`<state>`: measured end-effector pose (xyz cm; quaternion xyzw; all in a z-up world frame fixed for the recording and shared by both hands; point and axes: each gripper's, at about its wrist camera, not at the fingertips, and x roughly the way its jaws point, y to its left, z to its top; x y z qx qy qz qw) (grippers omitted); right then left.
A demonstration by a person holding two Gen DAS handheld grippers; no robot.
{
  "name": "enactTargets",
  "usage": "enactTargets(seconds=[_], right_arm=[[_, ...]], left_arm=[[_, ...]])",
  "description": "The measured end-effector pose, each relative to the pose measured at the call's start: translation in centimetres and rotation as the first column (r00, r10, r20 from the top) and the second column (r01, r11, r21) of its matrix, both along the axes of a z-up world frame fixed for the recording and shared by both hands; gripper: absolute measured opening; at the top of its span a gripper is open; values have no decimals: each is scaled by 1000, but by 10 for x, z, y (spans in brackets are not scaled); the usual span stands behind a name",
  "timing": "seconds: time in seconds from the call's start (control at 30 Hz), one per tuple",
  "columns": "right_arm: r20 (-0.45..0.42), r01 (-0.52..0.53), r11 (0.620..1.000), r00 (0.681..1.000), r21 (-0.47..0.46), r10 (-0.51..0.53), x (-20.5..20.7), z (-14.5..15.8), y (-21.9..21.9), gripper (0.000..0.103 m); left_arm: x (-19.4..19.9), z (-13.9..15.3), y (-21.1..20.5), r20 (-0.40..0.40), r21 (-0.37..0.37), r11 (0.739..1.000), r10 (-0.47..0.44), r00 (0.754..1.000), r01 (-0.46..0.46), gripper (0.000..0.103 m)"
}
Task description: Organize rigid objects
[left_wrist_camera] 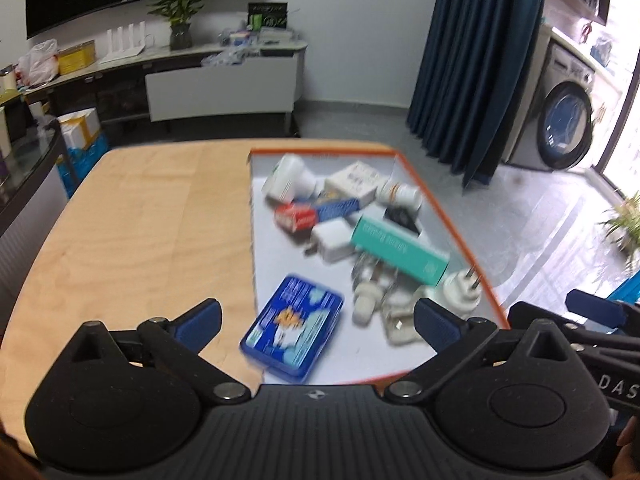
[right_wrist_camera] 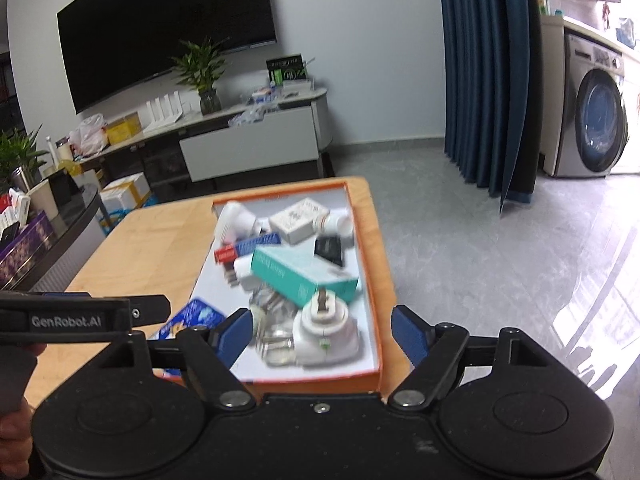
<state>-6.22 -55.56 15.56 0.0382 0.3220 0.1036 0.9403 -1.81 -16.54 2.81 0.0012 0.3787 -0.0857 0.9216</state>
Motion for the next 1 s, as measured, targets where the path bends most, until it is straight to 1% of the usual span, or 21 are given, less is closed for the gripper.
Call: enactTargets(seconds=[0.13,0.33,0.6,1.0], right_arm=[[-26,6,1000,1000,-4,-6,-5,-10,0,90],[-39,6,1000,999,-14,-6,-12,-15,1,90],[-43,2,1000,999,-15,-3,-14,-18,2,90],[-46,3,999,999,-38,-5,-13,-19,6,90]], left_arm=[[-7,-10,-1,-6,29,1000,5,1000,-5,103],[-13,-16,-1,-23,17,1000,-2,1000,2,103],[-19,-18,-3,-17,24,1000,2,1000,-2,103],[-18,-20,-1,-24,32,999,20,1000,-19,103]])
